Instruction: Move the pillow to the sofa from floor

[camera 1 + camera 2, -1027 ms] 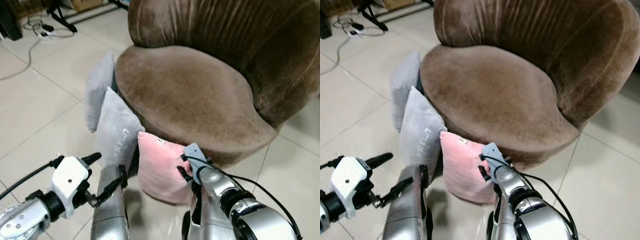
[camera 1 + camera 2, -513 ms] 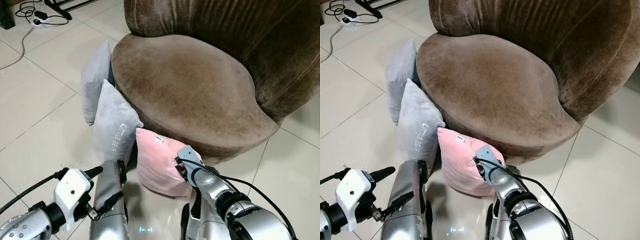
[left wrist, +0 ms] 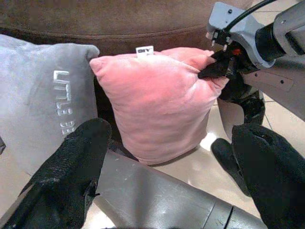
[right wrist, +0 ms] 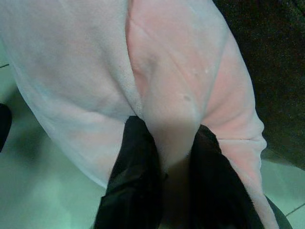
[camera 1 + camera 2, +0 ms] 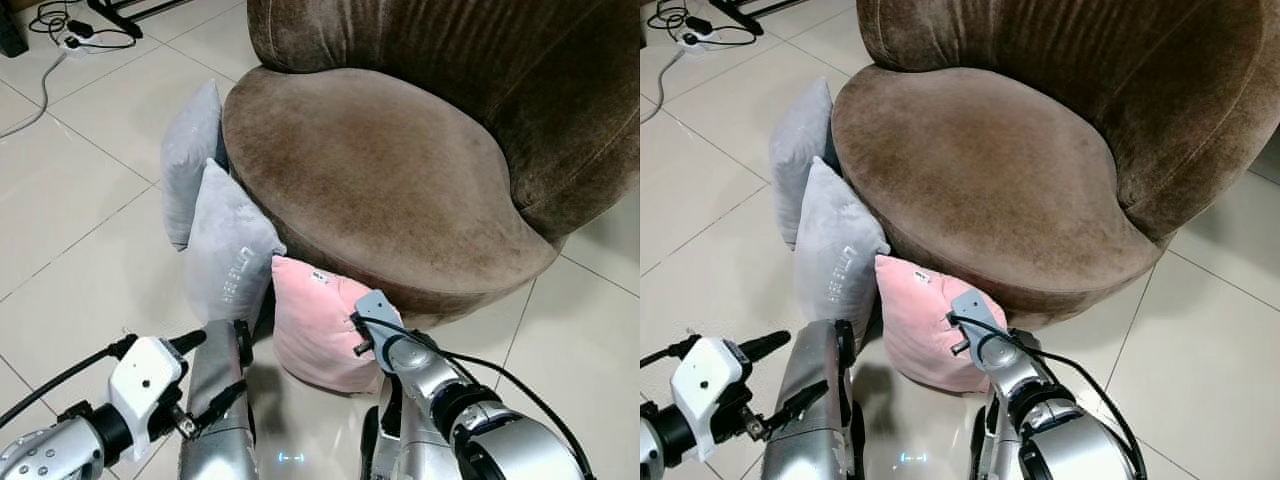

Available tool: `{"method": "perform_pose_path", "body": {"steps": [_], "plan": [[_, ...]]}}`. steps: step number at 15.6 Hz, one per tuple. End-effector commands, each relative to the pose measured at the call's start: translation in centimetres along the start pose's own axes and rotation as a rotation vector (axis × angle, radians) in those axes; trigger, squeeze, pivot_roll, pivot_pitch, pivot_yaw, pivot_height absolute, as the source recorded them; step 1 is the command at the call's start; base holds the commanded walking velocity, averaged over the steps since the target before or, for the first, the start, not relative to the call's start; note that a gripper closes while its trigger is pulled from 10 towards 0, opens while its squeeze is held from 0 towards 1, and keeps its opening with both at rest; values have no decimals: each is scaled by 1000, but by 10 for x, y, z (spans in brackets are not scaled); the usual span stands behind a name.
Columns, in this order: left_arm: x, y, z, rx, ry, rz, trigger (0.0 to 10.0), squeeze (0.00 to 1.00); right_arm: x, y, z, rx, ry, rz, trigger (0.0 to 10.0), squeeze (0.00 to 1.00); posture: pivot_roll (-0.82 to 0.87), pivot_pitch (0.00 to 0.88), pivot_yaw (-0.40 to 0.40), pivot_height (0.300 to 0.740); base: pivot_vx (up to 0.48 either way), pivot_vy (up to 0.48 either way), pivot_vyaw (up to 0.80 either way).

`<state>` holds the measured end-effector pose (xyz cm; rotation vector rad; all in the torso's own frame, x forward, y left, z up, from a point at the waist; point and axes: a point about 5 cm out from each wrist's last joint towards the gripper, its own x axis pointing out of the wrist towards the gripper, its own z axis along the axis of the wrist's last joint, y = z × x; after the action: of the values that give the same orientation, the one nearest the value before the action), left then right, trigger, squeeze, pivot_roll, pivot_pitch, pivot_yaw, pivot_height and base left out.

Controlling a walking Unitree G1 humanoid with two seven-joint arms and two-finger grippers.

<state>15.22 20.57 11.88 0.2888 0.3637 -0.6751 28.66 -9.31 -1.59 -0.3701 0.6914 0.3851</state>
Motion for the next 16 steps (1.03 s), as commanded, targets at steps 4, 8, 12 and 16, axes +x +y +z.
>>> {"method": "perform_pose_path", "body": {"steps": [4,8,12,16], "plan": [[8,-1,-4,4,-1,15,10000,0,-1,2,-7,92,-16,42,0,0,323,150,-79,506,0,0,0],[19,4,-7,2,-30,107,10000,0,-5,-12,-1,156,-132,107,0,0,296,61,-86,506,0,0,0],[21,14,-11,-22,-89,212,10000,0,-21,-42,1,281,-344,256,0,0,225,0,-61,506,0,0,0],[34,8,14,-27,-194,230,10000,0,-57,-65,23,333,-609,358,0,0,141,0,-16,506,0,0,0]]}}
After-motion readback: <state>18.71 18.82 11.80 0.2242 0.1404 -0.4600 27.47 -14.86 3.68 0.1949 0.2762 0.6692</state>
